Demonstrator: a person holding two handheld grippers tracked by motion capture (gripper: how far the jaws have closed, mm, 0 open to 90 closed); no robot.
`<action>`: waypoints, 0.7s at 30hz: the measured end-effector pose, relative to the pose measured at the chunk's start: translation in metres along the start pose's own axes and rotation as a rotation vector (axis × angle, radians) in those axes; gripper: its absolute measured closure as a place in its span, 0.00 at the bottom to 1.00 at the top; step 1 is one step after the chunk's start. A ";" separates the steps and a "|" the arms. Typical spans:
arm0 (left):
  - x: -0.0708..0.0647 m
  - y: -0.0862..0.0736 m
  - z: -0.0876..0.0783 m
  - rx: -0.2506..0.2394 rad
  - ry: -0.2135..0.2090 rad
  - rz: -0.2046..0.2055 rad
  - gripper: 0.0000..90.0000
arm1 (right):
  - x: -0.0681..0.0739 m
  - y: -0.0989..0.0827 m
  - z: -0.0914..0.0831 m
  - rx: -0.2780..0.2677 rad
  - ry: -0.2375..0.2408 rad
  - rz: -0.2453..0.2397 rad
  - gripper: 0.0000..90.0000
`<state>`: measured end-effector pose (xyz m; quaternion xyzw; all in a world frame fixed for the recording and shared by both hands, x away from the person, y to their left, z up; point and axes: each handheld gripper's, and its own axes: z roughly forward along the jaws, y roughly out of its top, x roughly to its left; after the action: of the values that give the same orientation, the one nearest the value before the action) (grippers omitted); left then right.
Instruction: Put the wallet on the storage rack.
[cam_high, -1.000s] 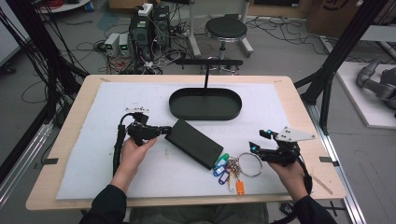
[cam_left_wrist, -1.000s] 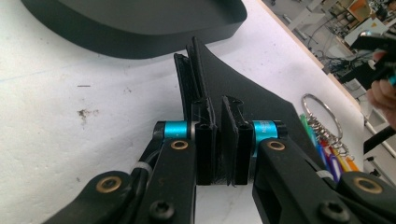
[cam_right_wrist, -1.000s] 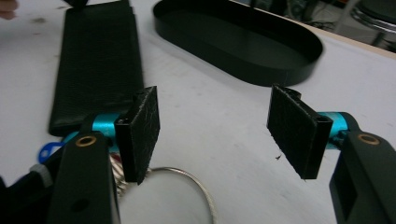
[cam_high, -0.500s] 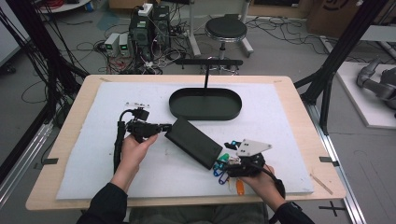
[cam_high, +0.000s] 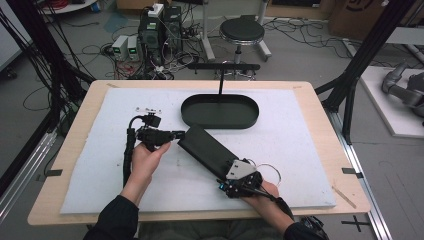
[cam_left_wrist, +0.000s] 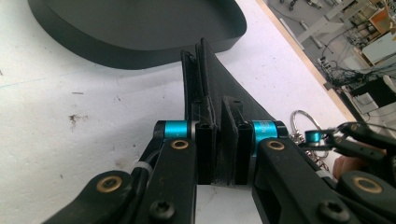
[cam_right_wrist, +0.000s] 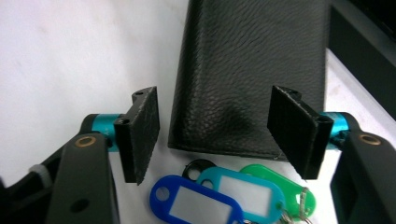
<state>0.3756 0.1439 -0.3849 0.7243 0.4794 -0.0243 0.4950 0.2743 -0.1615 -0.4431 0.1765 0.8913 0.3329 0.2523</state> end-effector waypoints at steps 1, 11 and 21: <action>0.000 0.000 0.000 0.003 0.002 0.001 0.93 | 0.002 0.000 0.002 0.016 -0.019 -0.020 0.43; 0.008 -0.007 -0.001 0.010 0.008 -0.023 0.93 | 0.006 0.001 0.002 0.037 -0.070 -0.098 0.67; 0.016 -0.015 -0.010 -0.055 -0.004 0.003 0.93 | -0.017 0.001 -0.018 -0.050 -0.046 -0.078 0.89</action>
<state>0.3693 0.1629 -0.3984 0.7111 0.4777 -0.0119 0.5157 0.2780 -0.1779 -0.4248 0.1427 0.8830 0.3407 0.2896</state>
